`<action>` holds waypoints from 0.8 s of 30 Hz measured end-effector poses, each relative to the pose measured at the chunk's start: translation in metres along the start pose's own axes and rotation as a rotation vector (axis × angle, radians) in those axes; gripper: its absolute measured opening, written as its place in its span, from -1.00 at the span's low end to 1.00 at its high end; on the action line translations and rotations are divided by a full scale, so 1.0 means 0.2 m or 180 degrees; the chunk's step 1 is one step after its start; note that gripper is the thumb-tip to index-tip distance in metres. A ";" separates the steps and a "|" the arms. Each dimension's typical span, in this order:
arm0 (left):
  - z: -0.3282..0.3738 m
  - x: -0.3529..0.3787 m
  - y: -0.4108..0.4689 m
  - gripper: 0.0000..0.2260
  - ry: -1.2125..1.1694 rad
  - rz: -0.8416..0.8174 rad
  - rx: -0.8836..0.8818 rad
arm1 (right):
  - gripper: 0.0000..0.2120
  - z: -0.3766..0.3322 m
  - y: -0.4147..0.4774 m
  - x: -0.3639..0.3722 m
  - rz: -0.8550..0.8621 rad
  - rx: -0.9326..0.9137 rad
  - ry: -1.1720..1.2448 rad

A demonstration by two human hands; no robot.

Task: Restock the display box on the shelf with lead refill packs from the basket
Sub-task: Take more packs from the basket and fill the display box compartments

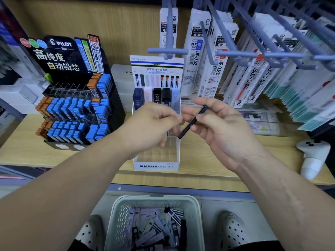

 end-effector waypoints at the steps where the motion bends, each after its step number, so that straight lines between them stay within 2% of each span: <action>1: -0.02 0.01 -0.01 -0.86 -0.0066 -0.0139 -0.0098 | -0.70 0.00 0.00 0.02 -0.0056 -0.0020 0.0045; 3: -0.03 0.04 -0.02 -0.84 -0.0199 -0.0385 -0.0150 | -0.70 0.00 0.00 0.05 -0.0153 -0.0055 0.0151; 5: -0.04 0.03 -0.03 -0.85 -0.0254 -0.0412 -0.0143 | -0.70 0.00 0.00 0.06 -0.0195 -0.0093 0.0104; 10: -0.01 -0.07 -0.04 -0.92 -0.0375 0.0051 0.0142 | -0.69 0.02 0.02 0.06 -0.0096 -0.0070 0.0183; 13: -0.01 -0.11 -0.06 -0.92 0.0135 0.0274 0.0321 | -0.76 0.01 0.04 0.04 0.0122 -0.0182 0.0023; 14: 0.00 -0.14 -0.07 -0.82 0.0627 0.0393 0.0447 | -0.78 -0.01 0.05 0.04 0.0134 -0.0270 -0.0111; 16: 0.02 -0.22 -0.09 -0.47 0.1950 0.0686 0.0730 | -0.81 -0.06 0.06 0.04 0.0174 -0.0532 -0.0614; 18: 0.00 -0.31 -0.10 -0.22 0.2712 0.0852 0.0734 | -0.81 -0.11 0.06 0.05 0.0212 -0.0859 -0.1444; 20: -0.05 -0.37 -0.10 -0.13 0.2871 0.0899 0.0586 | -0.79 -0.12 0.06 0.07 0.0096 -0.1079 -0.2068; 24: -0.13 -0.37 -0.12 -0.07 0.2958 0.0787 0.0472 | -0.76 -0.09 0.05 0.12 -0.0089 -0.1334 -0.2485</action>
Point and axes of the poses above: each hand's wrist, its own y-axis towards the middle knuckle, its own x-axis out of the palm, z = x × y, the point moved 10 cm from there along y, towards the middle knuckle, and after that the axes turned 5 degrees about y, right-handed, at the moved point
